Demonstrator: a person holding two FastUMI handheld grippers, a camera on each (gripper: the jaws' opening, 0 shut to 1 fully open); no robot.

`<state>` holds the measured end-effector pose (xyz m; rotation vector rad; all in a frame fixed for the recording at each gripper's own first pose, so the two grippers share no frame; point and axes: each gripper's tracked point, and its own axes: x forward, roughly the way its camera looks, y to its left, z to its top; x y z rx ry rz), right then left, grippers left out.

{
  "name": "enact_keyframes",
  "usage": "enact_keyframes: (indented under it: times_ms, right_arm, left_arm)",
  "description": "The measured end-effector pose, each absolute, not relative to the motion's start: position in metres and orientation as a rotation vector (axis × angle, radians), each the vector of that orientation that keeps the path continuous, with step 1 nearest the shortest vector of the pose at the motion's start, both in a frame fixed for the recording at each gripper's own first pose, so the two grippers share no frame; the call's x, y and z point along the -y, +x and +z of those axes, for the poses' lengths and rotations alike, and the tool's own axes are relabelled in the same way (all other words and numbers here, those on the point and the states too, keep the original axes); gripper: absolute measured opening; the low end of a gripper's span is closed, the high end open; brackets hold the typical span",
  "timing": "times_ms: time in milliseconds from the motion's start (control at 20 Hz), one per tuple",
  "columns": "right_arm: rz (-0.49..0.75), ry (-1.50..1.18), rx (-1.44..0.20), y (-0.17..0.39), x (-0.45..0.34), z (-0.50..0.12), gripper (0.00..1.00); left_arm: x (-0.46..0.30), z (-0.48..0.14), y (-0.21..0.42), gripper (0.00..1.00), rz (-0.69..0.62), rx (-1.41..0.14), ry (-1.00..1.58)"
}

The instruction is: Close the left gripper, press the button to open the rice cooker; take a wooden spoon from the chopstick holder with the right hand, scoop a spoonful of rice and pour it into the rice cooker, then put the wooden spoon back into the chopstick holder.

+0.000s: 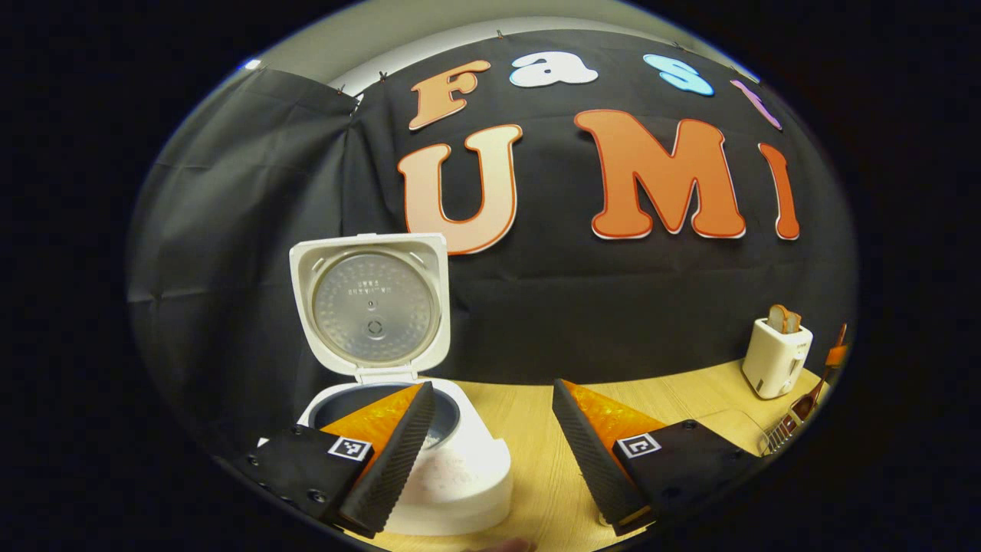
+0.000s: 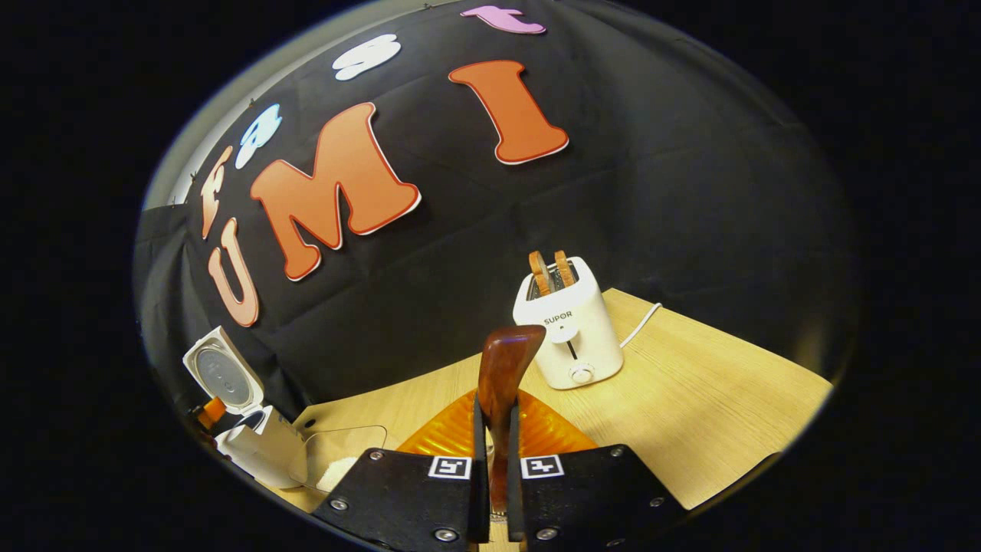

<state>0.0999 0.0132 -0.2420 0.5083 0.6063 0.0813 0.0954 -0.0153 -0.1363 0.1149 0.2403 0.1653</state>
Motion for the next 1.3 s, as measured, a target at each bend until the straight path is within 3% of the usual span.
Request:
enact_keyframes:
  times_ms: [100, 200, 350, 400, 450, 500, 550, 600, 650, 700, 750, 850, 1150, 1200, 1250, 1300]
  right_arm:
    - [0.095, 0.492, -0.62, 0.097, -0.017, -0.24, 0.13]
    - [0.126, 0.466, -0.611, 0.095, -0.022, -0.235, 0.17]
    - [0.128, 0.419, -0.576, 0.093, -0.015, -0.218, 0.28]
    - [0.12, 0.403, -0.574, 0.094, -0.011, -0.214, 0.3]
    - [0.12, 0.386, -0.575, 0.093, -0.009, -0.21, 0.33]
    - [0.118, 0.374, -0.57, 0.092, -0.006, -0.205, 0.34]
    - [0.12, 0.361, -0.566, 0.09, -0.003, -0.2, 0.29]
    - [0.117, 0.346, -0.567, 0.088, -0.001, -0.197, 0.42]
    - [0.118, 0.33, -0.562, 0.087, 0.001, -0.194, 0.48]
    - [0.115, 0.313, -0.553, 0.088, 0.004, -0.189, 0.43]
    - [0.111, 0.293, -0.545, 0.089, 0.007, -0.184, 0.6]
    - [0.096, 0.256, -0.534, 0.091, 0.012, -0.175, 0.7]
    - [0.073, 0.209, -0.478, 0.095, 0.026, -0.139, 0.81]
    - [0.069, 0.203, -0.471, 0.096, 0.028, -0.135, 0.76]
    - [0.067, 0.199, -0.47, 0.096, 0.03, -0.132, 0.83]
    - [0.083, 0.199, -0.471, 0.094, 0.028, -0.128, 0.83]
  left_arm:
    - [0.008, -0.105, 0.111, 0.96, 0.186, -0.178, 0.182]
    - [0.008, -0.075, 0.13, 1.0, 0.174, -0.131, 0.162]
    - [-0.008, -0.046, 0.155, 0.96, 0.188, -0.118, 0.088]
    - [-0.016, -0.035, 0.162, 1.0, 0.204, -0.111, 0.078]
    - [-0.023, -0.022, 0.171, 0.96, 0.204, -0.101, 0.078]
    - [-0.03, -0.014, 0.177, 0.96, 0.218, -0.097, 0.071]
    - [-0.038, -0.004, 0.184, 0.96, 0.222, -0.093, 0.076]
    - [-0.048, 0.004, 0.189, 0.99, 0.243, -0.092, 0.076]
    - [-0.055, 0.013, 0.194, 1.0, 0.249, -0.088, 0.083]
    - [-0.064, 0.021, 0.2, 1.0, 0.262, -0.086, 0.088]
    - [-0.069, 0.027, 0.206, 0.96, 0.255, -0.095, 0.092]
    - [-0.083, 0.037, 0.216, 0.99, 0.266, -0.105, 0.089]
    - [-0.14, 0.059, 0.254, 0.99, 0.34, -0.133, 0.079]
    - [-0.146, 0.057, 0.266, 0.99, 0.332, -0.151, 0.065]
    - [-0.152, 0.052, 0.277, 0.98, 0.325, -0.181, 0.043]
    - [-0.156, 0.046, 0.287, 0.96, 0.307, -0.215, 0.009]
